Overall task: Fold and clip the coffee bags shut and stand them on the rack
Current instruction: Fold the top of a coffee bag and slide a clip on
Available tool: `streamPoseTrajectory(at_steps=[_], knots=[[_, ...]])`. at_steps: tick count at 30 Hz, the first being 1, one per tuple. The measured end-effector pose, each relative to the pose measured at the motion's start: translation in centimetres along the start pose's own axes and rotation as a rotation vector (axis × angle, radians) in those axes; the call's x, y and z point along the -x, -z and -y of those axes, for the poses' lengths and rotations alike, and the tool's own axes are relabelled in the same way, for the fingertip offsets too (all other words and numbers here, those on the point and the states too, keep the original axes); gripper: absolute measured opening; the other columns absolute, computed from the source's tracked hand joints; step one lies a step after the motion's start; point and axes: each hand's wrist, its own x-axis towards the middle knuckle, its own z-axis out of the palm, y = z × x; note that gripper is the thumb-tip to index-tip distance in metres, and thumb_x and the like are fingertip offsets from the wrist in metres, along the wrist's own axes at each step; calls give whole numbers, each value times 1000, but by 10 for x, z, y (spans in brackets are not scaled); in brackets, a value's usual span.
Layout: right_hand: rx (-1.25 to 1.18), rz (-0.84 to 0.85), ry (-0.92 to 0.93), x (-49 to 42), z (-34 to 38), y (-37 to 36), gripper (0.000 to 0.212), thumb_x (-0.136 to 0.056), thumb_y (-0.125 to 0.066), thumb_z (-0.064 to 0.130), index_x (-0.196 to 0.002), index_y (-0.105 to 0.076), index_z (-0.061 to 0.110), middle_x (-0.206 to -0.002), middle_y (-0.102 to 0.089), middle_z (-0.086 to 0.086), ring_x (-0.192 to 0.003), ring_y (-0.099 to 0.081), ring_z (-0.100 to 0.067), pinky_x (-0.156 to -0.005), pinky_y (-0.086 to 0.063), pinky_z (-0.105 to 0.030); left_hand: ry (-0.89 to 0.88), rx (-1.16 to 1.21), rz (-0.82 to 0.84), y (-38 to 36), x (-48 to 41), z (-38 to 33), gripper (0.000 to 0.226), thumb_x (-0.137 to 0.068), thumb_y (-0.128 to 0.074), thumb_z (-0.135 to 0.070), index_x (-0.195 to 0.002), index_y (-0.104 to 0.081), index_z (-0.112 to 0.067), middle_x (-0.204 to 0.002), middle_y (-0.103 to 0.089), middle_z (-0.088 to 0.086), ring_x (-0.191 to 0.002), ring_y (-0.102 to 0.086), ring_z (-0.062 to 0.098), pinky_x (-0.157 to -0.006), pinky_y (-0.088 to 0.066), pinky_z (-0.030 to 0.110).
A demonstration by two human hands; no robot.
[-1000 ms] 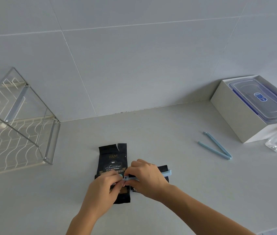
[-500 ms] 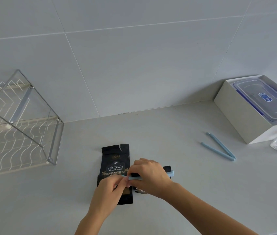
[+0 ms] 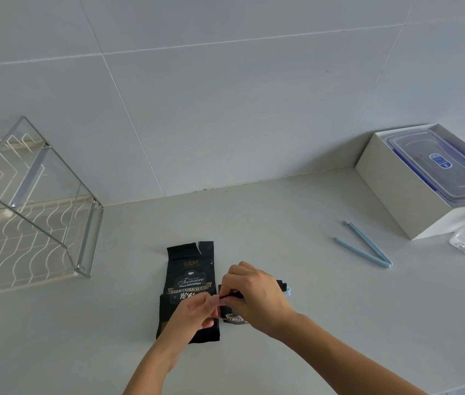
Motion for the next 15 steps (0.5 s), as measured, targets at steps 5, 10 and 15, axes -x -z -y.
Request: streamPoseTrajectory(at_steps=[5,10,15], knots=[[-15,-38,39,7,-4,-2,14,-80,-67,26,-72,-59,18,-72,-60,3,-71,-49,-13,-58,-35,-22,52,96,22,-5,0,8,29,-74,-60,-51,-67,-59,-24,-74,-63,-6,-79,-60,10,-78,-48,30],[-28,-42,60,13,-3,-8,15,-77,-70,15,-69,-58,15,-68,-59,1,-66,-47,-13,-55,-36,-22,64,27,-99,-9,-5,15,27,-78,-63,-43,-75,-55,-18,-76,-68,-2,-81,-67,15,-69,-53,29],[34,22,68,0,-6,3,9,-80,-67,23,-74,-62,17,-73,-62,1,-70,-52,-16,-60,-36,-24,10,-54,-202,-13,-13,18,22,-82,-62,-40,-70,-55,-23,-70,-70,-4,-72,-67,8,-62,-51,23]])
